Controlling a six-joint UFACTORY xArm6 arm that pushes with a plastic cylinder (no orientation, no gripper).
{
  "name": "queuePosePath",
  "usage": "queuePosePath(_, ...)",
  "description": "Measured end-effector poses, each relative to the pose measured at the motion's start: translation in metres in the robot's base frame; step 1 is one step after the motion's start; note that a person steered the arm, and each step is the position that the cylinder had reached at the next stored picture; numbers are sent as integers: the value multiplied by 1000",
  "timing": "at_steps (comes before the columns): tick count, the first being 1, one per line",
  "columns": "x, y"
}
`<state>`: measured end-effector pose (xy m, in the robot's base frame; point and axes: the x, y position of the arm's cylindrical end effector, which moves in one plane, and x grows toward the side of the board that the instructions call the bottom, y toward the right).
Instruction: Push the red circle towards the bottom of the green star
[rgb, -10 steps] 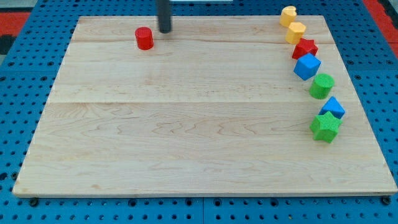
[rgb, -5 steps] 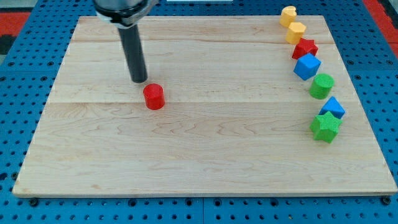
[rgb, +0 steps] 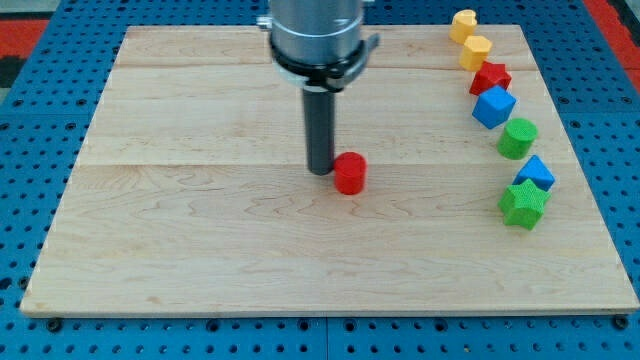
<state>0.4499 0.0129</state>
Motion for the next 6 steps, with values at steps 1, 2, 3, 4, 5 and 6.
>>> queuePosePath(1, 27, 49)
queuePosePath(2, 58, 116)
queuePosePath(3, 72, 155)
queuePosePath(4, 78, 146)
queuePosePath(5, 93, 140)
queuePosePath(6, 114, 168)
